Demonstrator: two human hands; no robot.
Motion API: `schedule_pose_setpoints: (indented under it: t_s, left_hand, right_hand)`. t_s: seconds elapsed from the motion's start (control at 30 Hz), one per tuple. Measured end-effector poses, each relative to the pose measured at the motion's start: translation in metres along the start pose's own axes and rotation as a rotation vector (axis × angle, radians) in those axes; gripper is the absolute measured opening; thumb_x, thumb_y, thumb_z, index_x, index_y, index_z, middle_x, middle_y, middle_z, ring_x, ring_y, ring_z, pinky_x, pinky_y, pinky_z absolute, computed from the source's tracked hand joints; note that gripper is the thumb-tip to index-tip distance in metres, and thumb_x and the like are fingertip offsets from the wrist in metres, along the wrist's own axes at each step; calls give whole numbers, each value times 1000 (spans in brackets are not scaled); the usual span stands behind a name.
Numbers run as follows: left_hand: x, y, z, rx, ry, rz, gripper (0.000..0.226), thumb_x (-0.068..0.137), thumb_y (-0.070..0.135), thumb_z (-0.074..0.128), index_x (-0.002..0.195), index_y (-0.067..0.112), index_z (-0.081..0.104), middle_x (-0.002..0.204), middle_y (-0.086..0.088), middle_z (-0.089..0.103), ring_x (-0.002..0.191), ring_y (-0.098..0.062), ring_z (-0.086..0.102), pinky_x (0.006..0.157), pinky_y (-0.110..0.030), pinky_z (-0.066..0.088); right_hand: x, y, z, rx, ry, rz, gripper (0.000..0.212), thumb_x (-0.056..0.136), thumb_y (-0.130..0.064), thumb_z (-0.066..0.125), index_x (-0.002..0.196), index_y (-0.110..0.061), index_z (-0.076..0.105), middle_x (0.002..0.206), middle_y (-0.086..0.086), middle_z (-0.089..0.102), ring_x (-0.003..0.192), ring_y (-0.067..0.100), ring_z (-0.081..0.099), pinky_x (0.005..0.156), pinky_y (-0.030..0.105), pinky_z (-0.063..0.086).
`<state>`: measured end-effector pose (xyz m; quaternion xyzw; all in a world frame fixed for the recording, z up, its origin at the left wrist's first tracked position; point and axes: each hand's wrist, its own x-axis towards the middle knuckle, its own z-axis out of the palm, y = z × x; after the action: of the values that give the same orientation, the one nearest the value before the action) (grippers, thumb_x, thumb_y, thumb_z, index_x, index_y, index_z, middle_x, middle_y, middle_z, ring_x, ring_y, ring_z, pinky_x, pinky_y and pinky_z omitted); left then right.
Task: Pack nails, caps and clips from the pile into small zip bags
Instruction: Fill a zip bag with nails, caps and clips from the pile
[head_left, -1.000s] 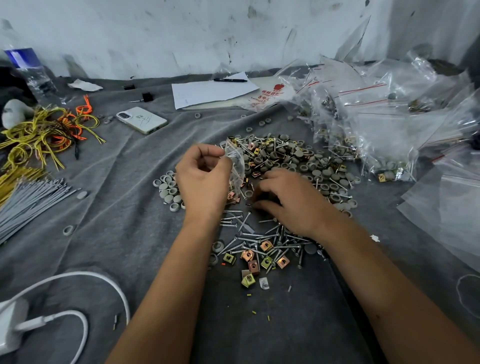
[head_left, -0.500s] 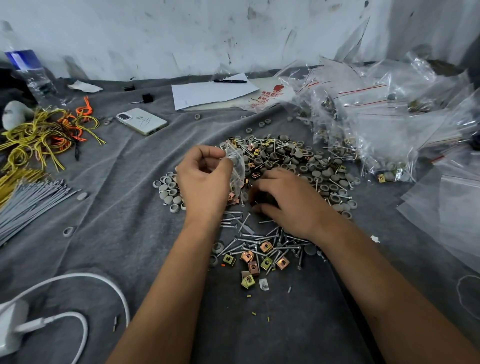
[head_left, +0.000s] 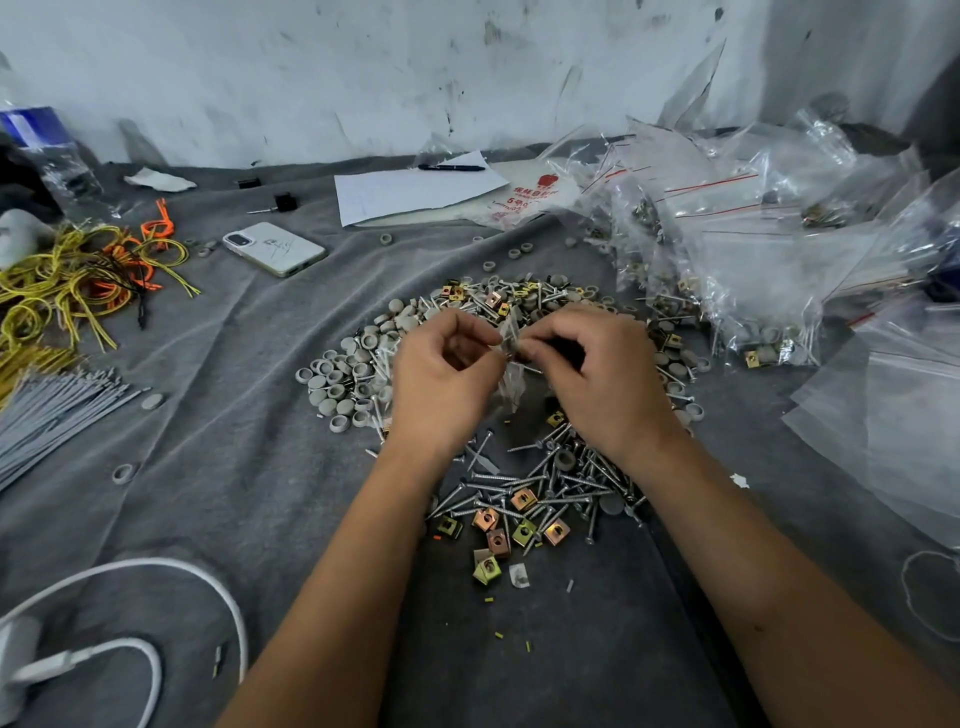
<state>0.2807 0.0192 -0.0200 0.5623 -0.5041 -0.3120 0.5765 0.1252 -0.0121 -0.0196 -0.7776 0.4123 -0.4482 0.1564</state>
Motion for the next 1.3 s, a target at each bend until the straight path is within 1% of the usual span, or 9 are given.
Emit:
schedule_pose_setpoints:
  t_s: [0.17,0.37,0.57,0.7,0.83,0.97,1.13,1.23,1.3]
  left_hand:
    - [0,2,0,-17,-10,4,19,85,-11,68,86,8,66,71,-19,62,64,-29,57,59,-44,49]
    - [2,-1,-1,-48,23,-16,14,87,-10,67,89,4,68,67,-10,59,58,-22,55,49,-27,44]
    - [1,0,-3,-40,44,1,14,87,-7,69,87,7,68,61,3,57,53,-9,52,48,-21,42]
    - [2,1,-4,-45,122,44,19,86,-8,68,83,11,67,61,3,53,55,-9,49,50,-20,41]
    - [1,2,-5,-43,140,55,18,86,-7,68,85,11,67,66,0,55,59,-11,50,52,-19,42]
    - [1,2,-5,-33,135,54,18,86,-7,67,85,11,67,65,0,55,59,-11,50,52,-20,42]
    - [0,0,-2,1,72,11,14,87,-6,68,87,8,68,65,-5,57,58,-15,53,50,-25,44]
    - [-1,-1,1,76,46,39,13,86,-4,71,88,8,69,72,-14,67,62,-18,60,54,-29,50]
    - [-2,-2,2,97,31,50,14,85,-3,71,88,9,68,75,-13,69,64,-19,63,56,-32,53]
  right_hand:
    - [-2,0,1,62,-40,-17,16,85,-8,81,100,-13,82,93,-7,76,84,-8,65,77,4,44]
    - [0,1,-6,128,-56,15,19,87,-6,79,103,-16,81,97,-10,77,92,-4,69,80,7,48]
    - [1,2,-5,111,-25,4,18,90,-6,75,103,-16,80,96,-11,76,92,-3,69,79,7,48]
    - [2,8,-12,-89,-24,56,10,92,-23,76,101,-20,79,92,-8,76,82,4,67,76,23,55]
    - [3,13,-19,-394,-284,141,25,83,-51,79,93,-29,77,85,-11,68,80,12,62,73,31,52]
    - [2,9,-20,-405,-360,160,18,83,-39,83,97,-30,75,86,-12,66,82,12,63,77,36,56]
    - [3,13,-17,-294,-280,144,17,88,-26,80,106,-25,79,98,-7,74,90,10,66,84,30,54]
    - [4,11,-15,-39,-111,177,19,85,-19,83,103,-24,79,89,-13,74,79,-1,66,73,13,50]
    - [3,6,-13,60,-40,143,15,83,-17,85,95,-21,77,82,-14,71,76,0,67,68,12,50]
